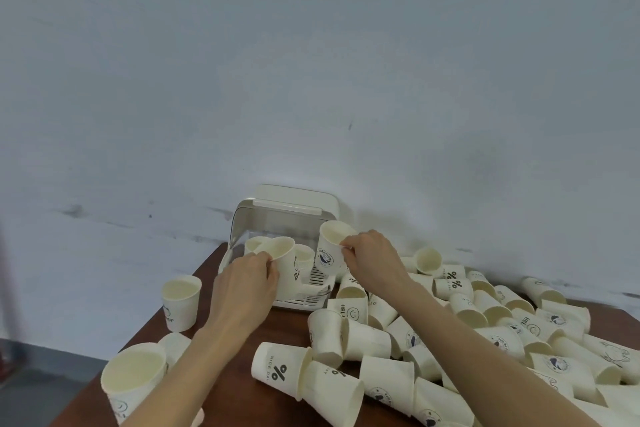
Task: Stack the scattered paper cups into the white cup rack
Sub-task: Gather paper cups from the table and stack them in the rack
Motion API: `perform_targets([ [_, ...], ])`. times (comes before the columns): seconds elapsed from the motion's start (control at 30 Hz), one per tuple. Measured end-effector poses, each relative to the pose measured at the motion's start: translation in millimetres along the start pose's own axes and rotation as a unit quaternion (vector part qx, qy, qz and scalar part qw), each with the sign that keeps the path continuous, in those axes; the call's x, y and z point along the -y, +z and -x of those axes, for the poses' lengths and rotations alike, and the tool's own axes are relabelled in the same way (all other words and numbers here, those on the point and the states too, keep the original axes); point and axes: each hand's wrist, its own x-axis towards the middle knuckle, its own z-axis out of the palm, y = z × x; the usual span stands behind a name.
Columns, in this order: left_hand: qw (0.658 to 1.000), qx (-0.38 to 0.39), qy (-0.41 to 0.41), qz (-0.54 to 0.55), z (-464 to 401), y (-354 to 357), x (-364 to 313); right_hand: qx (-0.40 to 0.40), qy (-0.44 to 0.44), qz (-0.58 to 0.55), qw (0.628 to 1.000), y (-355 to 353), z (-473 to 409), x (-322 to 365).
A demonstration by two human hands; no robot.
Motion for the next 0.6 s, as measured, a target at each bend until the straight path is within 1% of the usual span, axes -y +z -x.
perform_targets([
  [0.27, 1.0, 0.007, -0.023, -0.015, -12.2, -1.3, 23.0, -0.001, 0.034, -0.023, 0.999, 39.5, -49.4, 19.6],
  [0.43, 0.999, 0.006, -0.037, -0.02, -17.6, -3.0, 31.6, 0.012, 0.046, -0.016, 0.999, 64.0, -61.1, 25.5],
  [0.6, 0.999, 0.001, -0.044, -0.017, -23.2, 0.5, 40.5, 0.001, 0.057, -0.005, 0.998, 86.3, -69.4, 24.9],
])
